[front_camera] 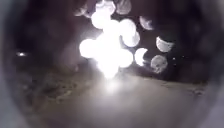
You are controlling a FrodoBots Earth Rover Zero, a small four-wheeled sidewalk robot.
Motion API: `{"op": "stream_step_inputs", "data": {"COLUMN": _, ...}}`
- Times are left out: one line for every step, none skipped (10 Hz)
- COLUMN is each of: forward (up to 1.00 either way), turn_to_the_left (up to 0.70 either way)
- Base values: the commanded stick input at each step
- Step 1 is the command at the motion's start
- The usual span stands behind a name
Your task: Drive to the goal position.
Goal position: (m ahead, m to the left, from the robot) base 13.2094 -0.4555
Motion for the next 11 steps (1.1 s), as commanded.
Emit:
{"op": "stream_step_inputs", "data": {"forward": 0.7, "turn_to_the_left": 0.0}}
{"op": "stream_step_inputs", "data": {"forward": 0.7, "turn_to_the_left": 0.0}}
{"op": "stream_step_inputs", "data": {"forward": 0.7, "turn_to_the_left": 0.0}}
{"op": "stream_step_inputs", "data": {"forward": 0.7, "turn_to_the_left": 0.0}}
{"op": "stream_step_inputs", "data": {"forward": 0.7, "turn_to_the_left": 0.0}}
{"op": "stream_step_inputs", "data": {"forward": 0.7, "turn_to_the_left": 0.0}}
{"op": "stream_step_inputs", "data": {"forward": 0.7, "turn_to_the_left": 0.0}}
{"op": "stream_step_inputs", "data": {"forward": 0.7, "turn_to_the_left": 0.0}}
{"op": "stream_step_inputs", "data": {"forward": 0.7, "turn_to_the_left": 0.0}}
{"op": "stream_step_inputs", "data": {"forward": 0.7, "turn_to_the_left": 0.0}}
{"op": "stream_step_inputs", "data": {"forward": 0.7, "turn_to_the_left": 0.0}}
